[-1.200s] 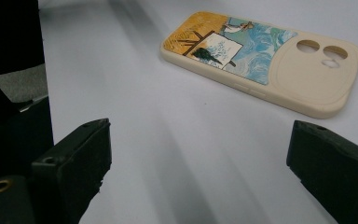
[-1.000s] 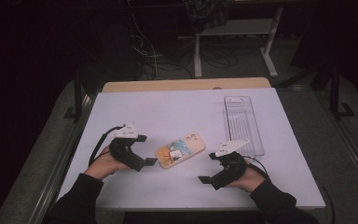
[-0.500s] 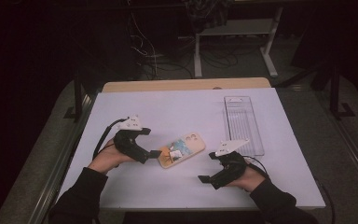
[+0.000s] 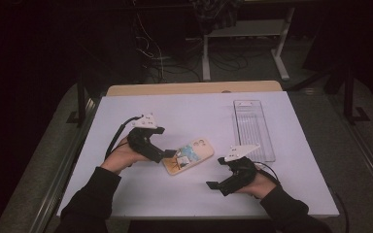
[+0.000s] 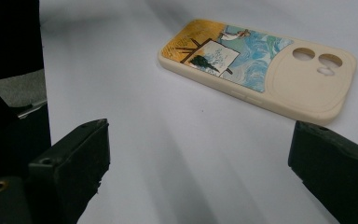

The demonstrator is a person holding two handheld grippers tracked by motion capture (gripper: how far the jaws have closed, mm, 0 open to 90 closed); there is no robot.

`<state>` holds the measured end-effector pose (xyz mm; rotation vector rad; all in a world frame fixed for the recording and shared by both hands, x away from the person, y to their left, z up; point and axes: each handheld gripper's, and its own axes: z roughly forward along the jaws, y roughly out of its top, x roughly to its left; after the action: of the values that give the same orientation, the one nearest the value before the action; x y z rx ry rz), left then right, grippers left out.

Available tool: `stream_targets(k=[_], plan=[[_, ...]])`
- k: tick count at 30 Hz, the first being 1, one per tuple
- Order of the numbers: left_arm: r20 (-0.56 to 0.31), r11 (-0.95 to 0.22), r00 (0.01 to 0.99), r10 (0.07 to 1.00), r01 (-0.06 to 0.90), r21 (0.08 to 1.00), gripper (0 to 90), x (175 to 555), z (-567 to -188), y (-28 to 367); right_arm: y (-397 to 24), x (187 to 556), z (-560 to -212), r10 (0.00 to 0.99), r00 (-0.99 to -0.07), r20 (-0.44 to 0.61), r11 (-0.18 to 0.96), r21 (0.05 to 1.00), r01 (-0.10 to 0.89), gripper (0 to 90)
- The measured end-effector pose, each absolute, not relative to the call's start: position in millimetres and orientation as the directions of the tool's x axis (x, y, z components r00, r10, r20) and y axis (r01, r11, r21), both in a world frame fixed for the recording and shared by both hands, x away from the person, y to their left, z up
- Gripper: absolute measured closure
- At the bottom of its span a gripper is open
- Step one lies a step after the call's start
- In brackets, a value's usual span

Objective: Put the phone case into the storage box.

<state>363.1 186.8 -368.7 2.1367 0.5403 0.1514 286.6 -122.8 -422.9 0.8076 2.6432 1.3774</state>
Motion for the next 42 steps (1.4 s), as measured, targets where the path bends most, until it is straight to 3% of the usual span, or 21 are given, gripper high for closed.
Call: stream_targets(k=[24,42], plan=[[-0.082,-0.503,0.907,0.414,0.303,0.81,0.0,389,-369,149,-124,287,-422,0.477,-0.857,0.196,0.454,0.779,0.432,1.3],[-0.064,-0.591,0.908,0.415,0.323,0.739,0.0,386,-379,142,-124,288,-422,0.473,-0.858,0.201,0.457,0.777,0.434,1.2]])
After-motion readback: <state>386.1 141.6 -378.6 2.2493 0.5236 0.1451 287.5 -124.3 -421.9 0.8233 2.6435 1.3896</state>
